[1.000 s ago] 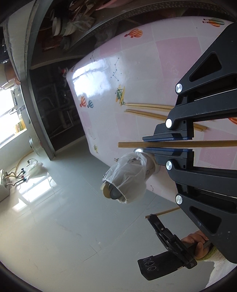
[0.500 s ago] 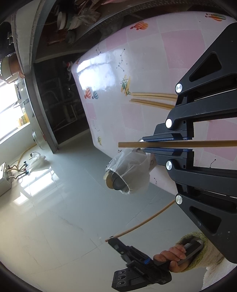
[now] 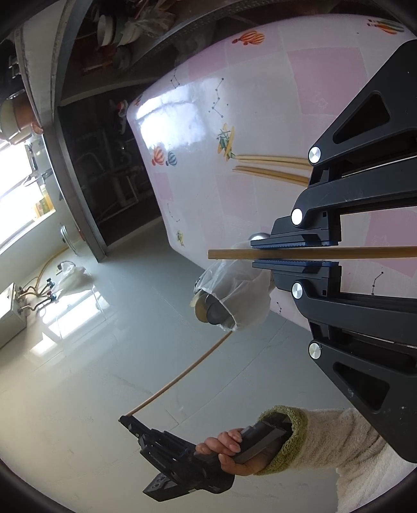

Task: Organize utensils
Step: 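Lift both held chopsticks up toward the bag-covered holder, then lower the chopstick into the holder and open the left tool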

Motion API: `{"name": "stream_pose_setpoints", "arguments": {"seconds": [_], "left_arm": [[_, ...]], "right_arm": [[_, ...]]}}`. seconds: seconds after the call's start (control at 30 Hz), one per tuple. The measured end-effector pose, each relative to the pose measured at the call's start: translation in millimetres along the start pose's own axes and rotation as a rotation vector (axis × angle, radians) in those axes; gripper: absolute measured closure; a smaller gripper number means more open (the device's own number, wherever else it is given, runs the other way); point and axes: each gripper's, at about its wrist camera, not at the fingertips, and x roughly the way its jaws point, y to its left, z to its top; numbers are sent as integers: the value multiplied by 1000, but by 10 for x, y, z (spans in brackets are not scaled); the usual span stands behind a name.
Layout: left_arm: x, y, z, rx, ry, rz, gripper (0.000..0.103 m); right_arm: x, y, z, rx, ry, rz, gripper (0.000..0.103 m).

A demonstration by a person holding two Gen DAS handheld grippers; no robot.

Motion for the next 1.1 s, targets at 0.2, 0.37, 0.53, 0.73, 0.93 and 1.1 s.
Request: {"name": "stream_pose_setpoints", "arguments": {"seconds": [0.2, 0.37, 0.53, 0.73, 0.93, 1.1], "left_arm": [[295, 98, -143, 34, -2, 62, 97], [452, 130, -354, 72, 22, 92, 97], [537, 126, -613, 100, 60, 93, 97], [575, 131, -882, 114, 112, 87, 97], [527, 134, -1119, 110, 165, 75, 97], [526, 143, -1263, 92, 209, 71, 97]], "right_arm": [[11, -41, -1, 9, 6, 0, 99], [29, -66, -9, 17, 12, -3, 99], [38, -74, -9, 17, 17, -5, 99], [32, -79, -15, 19, 17, -7, 99], [-4, -89, -31, 19, 14, -10, 99], [-42, -71, -43, 10, 7, -12, 99]]}}
